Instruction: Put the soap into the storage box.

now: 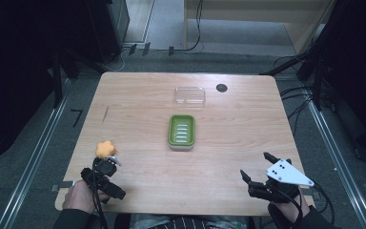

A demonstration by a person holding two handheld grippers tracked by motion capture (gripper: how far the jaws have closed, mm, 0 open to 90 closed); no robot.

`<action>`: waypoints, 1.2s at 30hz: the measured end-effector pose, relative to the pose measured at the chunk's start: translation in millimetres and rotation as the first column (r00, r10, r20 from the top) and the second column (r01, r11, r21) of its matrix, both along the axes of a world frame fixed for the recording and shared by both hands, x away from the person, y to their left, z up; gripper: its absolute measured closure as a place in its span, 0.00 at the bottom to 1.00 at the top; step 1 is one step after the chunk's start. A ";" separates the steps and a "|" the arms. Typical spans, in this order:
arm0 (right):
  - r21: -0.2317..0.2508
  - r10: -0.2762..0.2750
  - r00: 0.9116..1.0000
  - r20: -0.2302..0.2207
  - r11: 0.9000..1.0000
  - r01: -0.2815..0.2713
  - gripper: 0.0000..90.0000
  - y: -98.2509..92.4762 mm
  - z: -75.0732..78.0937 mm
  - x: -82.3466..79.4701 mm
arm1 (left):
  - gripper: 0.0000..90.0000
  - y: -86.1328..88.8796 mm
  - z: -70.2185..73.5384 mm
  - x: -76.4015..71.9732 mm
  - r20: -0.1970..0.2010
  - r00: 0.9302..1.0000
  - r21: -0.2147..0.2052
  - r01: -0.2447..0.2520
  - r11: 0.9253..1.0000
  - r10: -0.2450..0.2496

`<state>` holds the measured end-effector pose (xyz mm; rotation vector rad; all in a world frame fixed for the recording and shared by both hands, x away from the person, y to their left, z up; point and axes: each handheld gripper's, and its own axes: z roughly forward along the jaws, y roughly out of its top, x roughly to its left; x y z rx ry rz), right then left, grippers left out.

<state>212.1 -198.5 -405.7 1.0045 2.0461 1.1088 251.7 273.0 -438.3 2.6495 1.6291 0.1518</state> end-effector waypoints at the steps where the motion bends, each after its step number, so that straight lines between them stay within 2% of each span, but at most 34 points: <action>1: -0.001 0.000 1.000 -0.001 1.000 0.000 0.15 0.3 0.0 0.1 | 0.00 -0.3 -0.2 0.8 -0.004 1.000 0.002 0.000 1.000 0.000; 9: -0.010 0.000 1.000 0.002 1.000 0.000 0.15 2.7 1.7 -2.8 | 0.00 2.2 0.1 4.4 0.028 1.000 -0.012 0.002 1.000 -0.002; 13: -0.009 0.001 1.000 0.004 1.000 -0.001 0.15 3.3 1.5 -2.2 | 0.00 3.9 1.5 7.3 0.045 0.999 -0.015 -0.018 1.000 0.019; 18: -0.009 0.008 1.000 0.000 1.000 -0.008 0.15 4.6 1.5 -0.2 | 0.00 8.3 2.9 18.3 0.065 0.997 -0.010 -0.039 0.999 0.040; 22: -0.007 0.013 1.000 0.000 1.000 -0.013 0.15 5.4 1.6 0.8 | 0.00 11.3 3.4 22.1 0.069 0.996 -0.013 -0.057 0.998 0.057; 28: -0.004 0.020 1.000 -0.001 1.000 -0.020 0.15 7.4 1.7 2.5 | 0.00 17.0 5.5 27.9 0.096 0.992 -0.008 -0.081 0.997 0.081; 31: -0.005 0.028 1.000 0.000 1.000 -0.028 0.15 8.7 1.7 4.0 | 0.00 22.9 6.6 32.1 0.112 0.988 -0.014 -0.106 0.994 0.107; 36: -0.008 0.034 0.999 -0.003 0.999 -0.034 0.15 9.1 1.8 4.9 | 0.00 29.1 6.4 39.2 0.117 0.985 -0.023 -0.128 0.992 0.130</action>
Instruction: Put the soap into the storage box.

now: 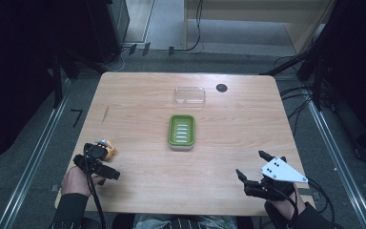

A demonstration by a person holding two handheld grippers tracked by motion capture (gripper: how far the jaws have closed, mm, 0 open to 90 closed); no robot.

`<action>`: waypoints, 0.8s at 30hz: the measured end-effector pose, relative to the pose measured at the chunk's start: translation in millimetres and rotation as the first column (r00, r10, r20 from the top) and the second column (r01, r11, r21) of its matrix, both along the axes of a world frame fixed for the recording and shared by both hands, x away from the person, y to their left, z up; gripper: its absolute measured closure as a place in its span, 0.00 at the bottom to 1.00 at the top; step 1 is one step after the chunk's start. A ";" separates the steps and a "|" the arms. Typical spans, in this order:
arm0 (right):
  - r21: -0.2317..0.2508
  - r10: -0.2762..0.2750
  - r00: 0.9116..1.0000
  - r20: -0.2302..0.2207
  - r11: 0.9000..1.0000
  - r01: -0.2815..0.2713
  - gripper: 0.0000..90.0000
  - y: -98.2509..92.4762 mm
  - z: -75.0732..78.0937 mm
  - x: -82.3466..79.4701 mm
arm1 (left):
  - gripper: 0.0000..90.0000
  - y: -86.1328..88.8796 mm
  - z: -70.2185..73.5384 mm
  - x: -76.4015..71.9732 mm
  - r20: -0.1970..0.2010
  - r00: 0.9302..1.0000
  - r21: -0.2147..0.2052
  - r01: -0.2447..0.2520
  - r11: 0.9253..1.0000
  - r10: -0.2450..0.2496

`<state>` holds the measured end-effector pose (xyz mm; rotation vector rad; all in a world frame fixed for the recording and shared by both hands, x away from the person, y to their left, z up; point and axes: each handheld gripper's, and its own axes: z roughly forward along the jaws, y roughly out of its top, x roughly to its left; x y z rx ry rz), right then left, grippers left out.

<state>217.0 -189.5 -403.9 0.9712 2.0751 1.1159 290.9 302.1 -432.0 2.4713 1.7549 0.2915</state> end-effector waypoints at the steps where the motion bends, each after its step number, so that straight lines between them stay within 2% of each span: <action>1: 0.000 0.001 1.000 0.002 1.000 -0.001 0.15 -0.1 -0.1 0.3 | 0.00 0.0 0.0 0.0 0.000 1.000 0.000 0.000 1.000 0.000; 7: 0.002 -0.003 1.000 0.003 1.000 0.003 0.15 -0.5 0.1 -0.9 | 0.00 4.3 0.2 10.4 0.014 1.000 -0.009 -0.020 1.000 0.021; 13: -0.004 -0.002 1.000 0.003 1.000 0.002 0.15 0.2 0.4 -1.4 | 0.00 11.6 -2.3 22.7 0.019 0.999 -0.038 -0.050 0.998 0.050; 19: -0.002 -0.002 1.000 0.005 1.000 0.002 0.15 0.1 0.5 -1.5 | 0.00 16.4 -1.3 32.3 0.038 0.996 -0.043 -0.078 0.996 0.080; 20: -0.002 -0.002 1.000 0.005 1.000 0.002 0.15 0.2 0.4 -1.4 | 0.00 18.3 -1.4 35.8 0.043 0.994 -0.062 -0.095 0.994 0.098; 24: -0.006 0.002 1.000 0.005 1.000 -0.002 0.15 1.2 0.3 -0.8 | 0.00 20.0 -1.6 41.1 0.036 0.994 -0.065 -0.101 0.993 0.104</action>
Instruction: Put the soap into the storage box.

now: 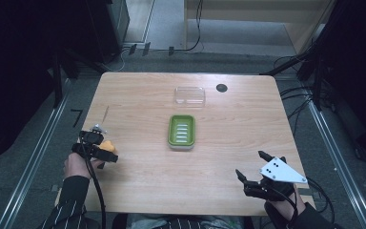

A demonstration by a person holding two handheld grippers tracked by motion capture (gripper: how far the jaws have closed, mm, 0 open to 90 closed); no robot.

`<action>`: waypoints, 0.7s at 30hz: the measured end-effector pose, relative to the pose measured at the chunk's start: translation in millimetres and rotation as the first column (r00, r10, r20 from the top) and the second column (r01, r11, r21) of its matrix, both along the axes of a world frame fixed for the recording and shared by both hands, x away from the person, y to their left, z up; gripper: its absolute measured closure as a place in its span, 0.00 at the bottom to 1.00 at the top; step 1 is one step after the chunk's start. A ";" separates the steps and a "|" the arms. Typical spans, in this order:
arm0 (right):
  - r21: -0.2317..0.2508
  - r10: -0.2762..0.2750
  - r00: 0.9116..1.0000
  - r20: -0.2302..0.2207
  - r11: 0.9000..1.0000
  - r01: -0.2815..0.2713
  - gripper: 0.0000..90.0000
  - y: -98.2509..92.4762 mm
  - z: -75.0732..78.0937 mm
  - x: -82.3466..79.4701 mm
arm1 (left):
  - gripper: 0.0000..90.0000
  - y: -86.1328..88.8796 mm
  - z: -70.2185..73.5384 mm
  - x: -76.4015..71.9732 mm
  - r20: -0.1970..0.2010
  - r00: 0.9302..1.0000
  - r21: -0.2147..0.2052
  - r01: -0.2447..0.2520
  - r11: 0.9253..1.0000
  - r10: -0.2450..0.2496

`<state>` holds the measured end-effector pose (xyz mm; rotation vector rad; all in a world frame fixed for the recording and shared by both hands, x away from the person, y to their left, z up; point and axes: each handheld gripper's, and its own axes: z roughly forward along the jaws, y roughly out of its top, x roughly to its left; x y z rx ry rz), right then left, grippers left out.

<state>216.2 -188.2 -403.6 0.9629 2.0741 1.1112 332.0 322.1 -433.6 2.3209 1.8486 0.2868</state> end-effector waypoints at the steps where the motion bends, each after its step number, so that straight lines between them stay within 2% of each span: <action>1: 0.000 0.000 1.000 0.001 1.000 0.000 0.15 -0.2 0.1 0.1 | 0.00 0.0 -0.8 1.3 0.000 1.000 0.005 -0.002 1.000 0.002; 5: 0.001 0.000 1.000 0.000 1.000 0.000 0.15 -0.2 0.1 0.1 | 0.00 2.0 -5.6 8.0 -0.027 1.000 0.006 -0.010 1.000 0.010; 10: 0.001 -0.002 1.000 -0.002 1.000 0.002 0.15 -0.3 0.3 -0.2 | 0.06 5.0 -6.3 12.5 -0.021 1.000 0.004 -0.018 1.000 0.018; 12: 0.000 0.000 1.000 0.001 1.000 0.000 0.15 -0.2 0.3 -0.2 | 0.09 5.2 -8.2 14.1 -0.026 0.999 0.009 -0.018 1.000 0.018; 13: 0.000 -0.003 1.000 -0.001 1.000 0.003 0.15 -0.3 0.3 -0.1 | 0.16 5.6 -9.4 15.3 -0.032 0.999 0.009 -0.015 1.000 0.015; 15: 0.001 -0.003 1.000 -0.001 1.000 0.003 0.15 -0.3 0.4 -0.2 | 0.16 5.8 -10.4 15.8 -0.031 0.999 0.012 -0.015 1.000 0.015; 17: 0.000 -0.001 1.000 0.002 1.000 0.001 0.15 0.3 0.1 0.1 | 0.26 6.9 -11.4 16.7 -0.035 0.999 0.008 -0.008 1.000 0.008; 21: 0.000 -0.001 1.000 0.001 1.000 0.001 0.15 0.2 0.2 0.2 | 0.34 9.7 -12.2 16.7 -0.042 0.999 0.002 0.006 1.000 -0.006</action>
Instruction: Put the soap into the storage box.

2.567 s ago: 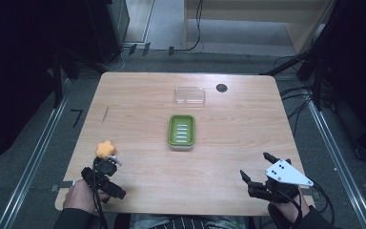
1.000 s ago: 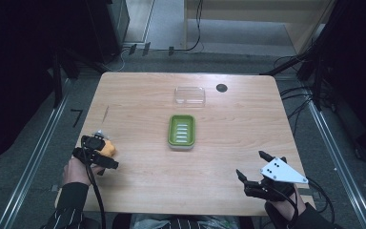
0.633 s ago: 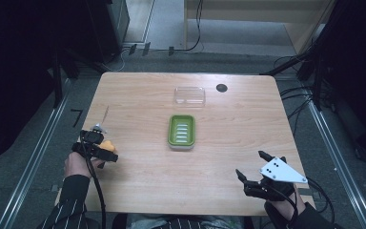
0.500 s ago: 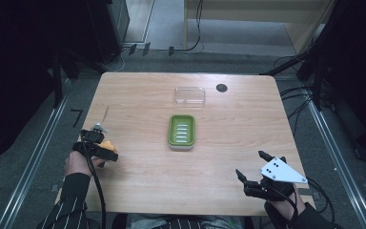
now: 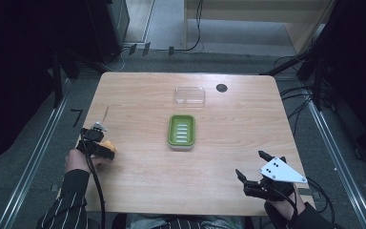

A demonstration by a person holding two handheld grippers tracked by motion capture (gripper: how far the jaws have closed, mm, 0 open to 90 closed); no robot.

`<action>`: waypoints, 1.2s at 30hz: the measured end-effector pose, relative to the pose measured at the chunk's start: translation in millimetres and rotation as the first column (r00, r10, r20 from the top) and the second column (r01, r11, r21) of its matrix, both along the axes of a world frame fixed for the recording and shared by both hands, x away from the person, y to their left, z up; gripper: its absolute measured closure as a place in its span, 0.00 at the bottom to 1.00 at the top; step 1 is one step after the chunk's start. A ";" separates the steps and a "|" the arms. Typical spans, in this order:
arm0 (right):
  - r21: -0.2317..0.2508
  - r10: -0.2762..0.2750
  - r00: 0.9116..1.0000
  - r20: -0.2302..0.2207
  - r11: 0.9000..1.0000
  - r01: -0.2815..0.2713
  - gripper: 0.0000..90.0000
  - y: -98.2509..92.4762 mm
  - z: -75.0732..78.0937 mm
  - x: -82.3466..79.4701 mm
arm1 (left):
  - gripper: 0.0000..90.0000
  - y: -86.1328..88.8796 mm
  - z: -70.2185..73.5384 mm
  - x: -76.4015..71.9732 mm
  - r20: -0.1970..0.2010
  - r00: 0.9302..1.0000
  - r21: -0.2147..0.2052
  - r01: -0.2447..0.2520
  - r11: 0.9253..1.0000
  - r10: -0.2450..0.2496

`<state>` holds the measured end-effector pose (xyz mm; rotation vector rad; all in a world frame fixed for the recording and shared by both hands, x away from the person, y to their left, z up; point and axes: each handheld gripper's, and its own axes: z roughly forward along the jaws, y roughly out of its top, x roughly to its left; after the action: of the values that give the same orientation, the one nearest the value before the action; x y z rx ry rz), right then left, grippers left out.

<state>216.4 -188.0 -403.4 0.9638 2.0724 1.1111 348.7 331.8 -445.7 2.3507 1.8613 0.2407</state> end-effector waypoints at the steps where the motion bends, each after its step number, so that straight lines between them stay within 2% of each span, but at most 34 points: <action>1: 0.000 0.001 1.000 0.000 1.000 -0.001 0.15 -0.1 0.1 -0.1 | 0.38 0.8 -0.2 -0.5 0.003 1.000 0.000 0.005 1.000 -0.005; 2: 0.000 0.001 1.000 0.000 1.000 -0.001 0.15 -0.1 0.1 -0.1 | 0.38 2.3 -0.5 -0.9 -0.002 1.000 -0.014 0.009 1.000 -0.009; 3: -0.001 0.001 1.000 -0.001 1.000 -0.001 0.15 -0.3 0.2 -0.1 | 0.43 4.0 -1.1 -1.8 0.003 1.000 -0.023 0.021 1.000 -0.021; 11: 0.001 -0.002 1.000 -0.001 1.000 0.002 0.15 -0.7 0.2 -0.3 | 0.43 4.7 -0.9 -1.9 -0.001 1.000 -0.026 0.029 0.999 -0.029; 12: 0.001 -0.002 1.000 -0.001 1.000 0.002 0.15 -0.7 0.2 -0.3 | 0.41 4.7 -1.0 -1.8 -0.001 1.000 -0.026 0.025 0.999 -0.026; 13: 0.001 -0.002 1.000 -0.001 1.000 0.002 0.15 -0.7 0.2 -0.4 | 0.33 5.0 -1.4 -1.1 0.006 1.000 -0.007 0.001 1.000 -0.001; 14: 0.001 -0.002 1.000 -0.001 1.000 0.002 0.15 -0.7 0.2 -0.4 | 0.28 5.0 -1.4 -1.1 0.006 1.000 -0.007 0.001 1.000 -0.001; 18: 0.002 -0.003 1.000 -0.002 1.000 0.003 0.15 -0.7 0.1 -0.3 | 0.26 7.6 -4.2 0.4 0.002 1.000 -0.028 -0.016 0.999 0.016; 24: 0.001 -0.004 1.000 -0.002 1.000 0.004 0.15 -0.5 0.0 -0.1 | 0.29 2.5 -4.8 3.2 0.013 1.000 0.002 0.008 1.000 -0.008; 26: 0.001 -0.003 1.000 -0.002 1.000 0.003 0.15 -0.5 -0.1 0.0 | 0.34 0.0 -3.9 3.2 0.010 1.000 0.006 0.009 1.000 -0.009; 33: 0.001 -0.002 1.000 -0.001 1.000 0.002 0.15 -0.4 0.0 0.2 | 0.43 1.0 -2.1 0.8 0.010 1.000 0.004 0.018 1.000 -0.018; 36: 0.000 0.000 1.000 -0.001 1.000 0.000 0.15 -0.3 0.1 0.2 | 0.37 0.0 -2.1 0.2 0.004 1.000 0.018 0.013 1.000 -0.014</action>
<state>216.6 -188.2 -403.3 0.9641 2.0732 1.1115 348.9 331.8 -447.9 2.3714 1.8482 0.2617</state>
